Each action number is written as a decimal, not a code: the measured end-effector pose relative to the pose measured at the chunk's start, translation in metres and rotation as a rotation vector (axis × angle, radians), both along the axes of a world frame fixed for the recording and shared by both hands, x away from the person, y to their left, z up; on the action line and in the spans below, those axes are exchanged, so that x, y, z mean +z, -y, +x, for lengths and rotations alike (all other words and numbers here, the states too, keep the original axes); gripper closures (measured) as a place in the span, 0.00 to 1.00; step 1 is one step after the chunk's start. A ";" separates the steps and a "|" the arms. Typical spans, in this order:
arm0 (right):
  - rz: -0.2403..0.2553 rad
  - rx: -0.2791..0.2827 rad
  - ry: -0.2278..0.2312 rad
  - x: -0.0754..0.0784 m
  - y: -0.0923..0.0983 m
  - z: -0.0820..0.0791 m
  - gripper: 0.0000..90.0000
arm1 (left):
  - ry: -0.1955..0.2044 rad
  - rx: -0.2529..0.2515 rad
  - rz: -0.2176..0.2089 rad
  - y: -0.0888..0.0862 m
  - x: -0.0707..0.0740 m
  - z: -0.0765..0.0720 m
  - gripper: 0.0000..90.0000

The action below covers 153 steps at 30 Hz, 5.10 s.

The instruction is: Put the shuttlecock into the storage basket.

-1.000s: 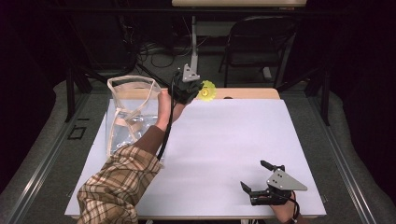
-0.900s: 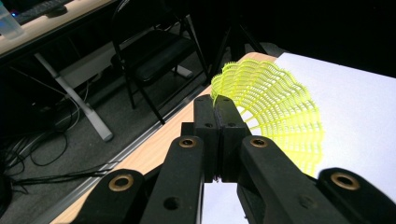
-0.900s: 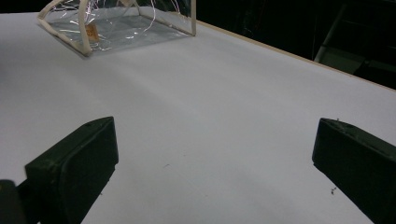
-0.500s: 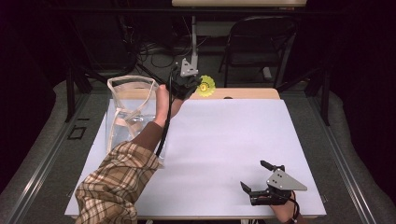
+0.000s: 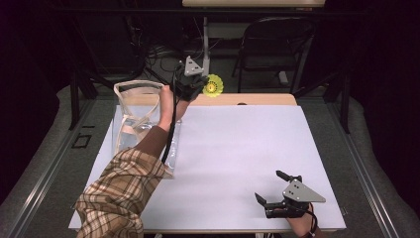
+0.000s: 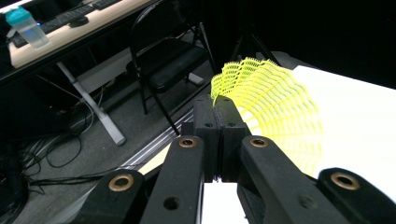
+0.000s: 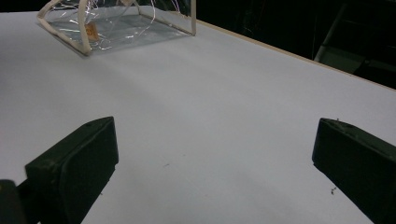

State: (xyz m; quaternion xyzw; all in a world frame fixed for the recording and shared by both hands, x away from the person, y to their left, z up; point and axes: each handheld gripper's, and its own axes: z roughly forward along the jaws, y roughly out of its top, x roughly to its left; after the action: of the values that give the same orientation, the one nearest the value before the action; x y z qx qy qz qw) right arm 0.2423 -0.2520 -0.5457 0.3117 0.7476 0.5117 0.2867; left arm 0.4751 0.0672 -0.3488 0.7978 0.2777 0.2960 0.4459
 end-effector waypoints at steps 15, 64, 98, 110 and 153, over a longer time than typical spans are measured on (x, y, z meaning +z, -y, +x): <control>-0.001 0.000 -0.004 0.000 0.000 0.000 0.00 | 0.020 0.035 -0.012 -0.020 0.011 0.001 1.00; -0.005 -0.005 -0.005 0.000 0.000 0.000 0.00 | 0.058 0.158 -0.069 -0.087 0.032 0.000 1.00; -0.011 -0.007 -0.009 0.000 0.000 0.001 0.00 | 0.060 0.241 -0.089 -0.135 0.033 -0.005 1.00; -0.011 -0.008 -0.008 0.000 -0.001 0.001 0.00 | 0.061 0.264 -0.096 -0.150 0.033 -0.010 1.00; -0.018 -0.008 -0.009 -0.001 -0.001 0.002 0.00 | 0.032 0.311 -0.107 -0.182 0.019 -0.017 1.00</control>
State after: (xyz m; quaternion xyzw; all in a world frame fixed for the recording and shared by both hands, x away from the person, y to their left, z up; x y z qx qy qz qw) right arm 0.2439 -0.2507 -0.5467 0.3142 0.7524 0.5023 0.2879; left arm 0.4581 0.2489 -0.3301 0.7155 0.4063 0.3588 0.4408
